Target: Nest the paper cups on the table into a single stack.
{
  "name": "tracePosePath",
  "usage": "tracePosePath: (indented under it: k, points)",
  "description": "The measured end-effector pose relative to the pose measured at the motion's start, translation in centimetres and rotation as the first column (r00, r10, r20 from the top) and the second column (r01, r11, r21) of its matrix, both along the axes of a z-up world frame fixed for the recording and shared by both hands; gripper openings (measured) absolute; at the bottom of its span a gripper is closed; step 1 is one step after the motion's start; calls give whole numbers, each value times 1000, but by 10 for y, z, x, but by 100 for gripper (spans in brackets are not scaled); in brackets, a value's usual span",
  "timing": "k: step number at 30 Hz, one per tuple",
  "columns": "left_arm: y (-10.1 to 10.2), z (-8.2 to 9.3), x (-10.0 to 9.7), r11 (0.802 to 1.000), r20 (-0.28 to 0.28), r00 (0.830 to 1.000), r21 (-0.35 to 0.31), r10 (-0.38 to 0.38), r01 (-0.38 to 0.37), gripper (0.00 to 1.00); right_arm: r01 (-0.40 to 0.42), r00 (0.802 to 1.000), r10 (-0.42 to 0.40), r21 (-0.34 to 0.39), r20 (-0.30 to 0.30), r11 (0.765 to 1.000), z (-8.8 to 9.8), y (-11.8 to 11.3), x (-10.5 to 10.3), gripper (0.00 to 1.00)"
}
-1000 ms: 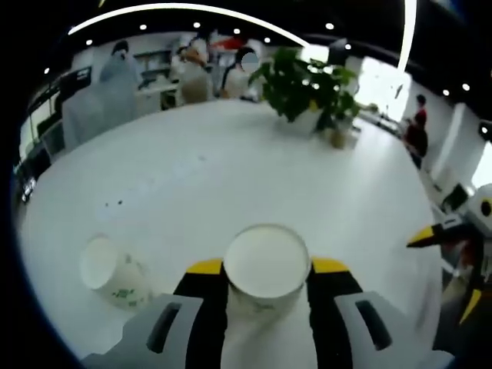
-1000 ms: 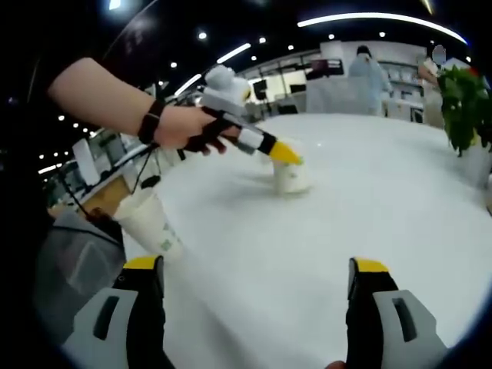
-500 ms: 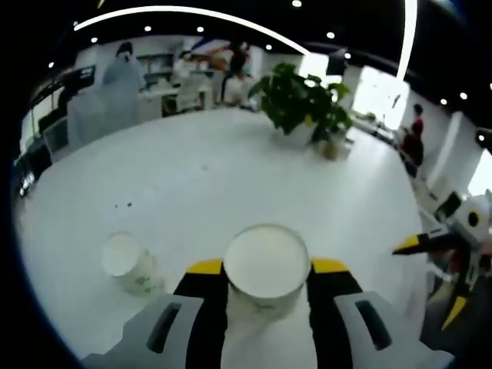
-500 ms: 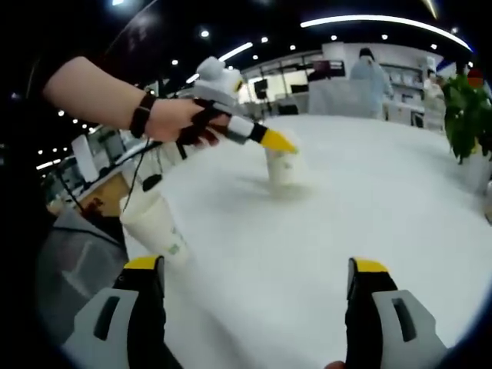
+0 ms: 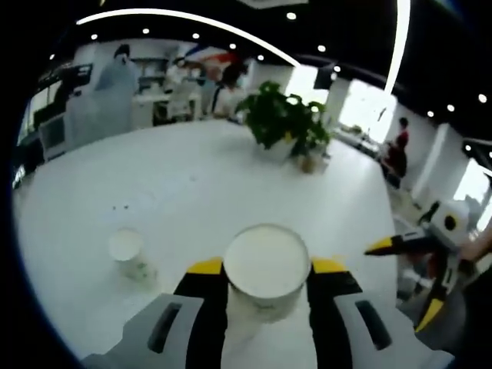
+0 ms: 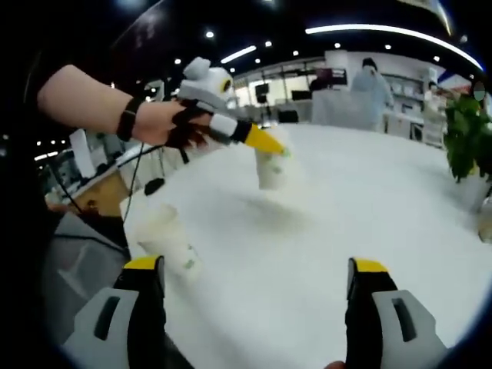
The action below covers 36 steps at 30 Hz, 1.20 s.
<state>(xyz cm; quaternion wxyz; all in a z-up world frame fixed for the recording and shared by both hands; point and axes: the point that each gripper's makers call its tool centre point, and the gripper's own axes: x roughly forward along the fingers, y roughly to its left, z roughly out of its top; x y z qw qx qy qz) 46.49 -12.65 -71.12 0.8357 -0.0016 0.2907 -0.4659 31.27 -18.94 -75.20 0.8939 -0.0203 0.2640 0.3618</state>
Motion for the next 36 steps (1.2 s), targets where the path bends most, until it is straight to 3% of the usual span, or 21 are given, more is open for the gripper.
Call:
tracePosePath:
  k: [9, 20, 28, 36]
  points:
    - [13, 19, -31, 998, -10, 1000, -63, -18, 18, 38, 24, 999, -24, 8, 28, 1000, 20, 9, -6, 97]
    - [32, 33, -66, 990, -11, 999, -137, -34, 32, 38, 60, 997, -60, 15, 47, 998, 33, 17, -16, 96]
    - [51, 39, -76, 988, 21, 1000, -153, -12, 15, 38, 88, 995, -89, 35, 44, 996, 35, 21, -18, 95]
    - [58, 42, -84, 981, -17, 1000, -195, 10, -13, 38, 113, 993, -116, 61, 35, 992, 36, 22, -20, 95]
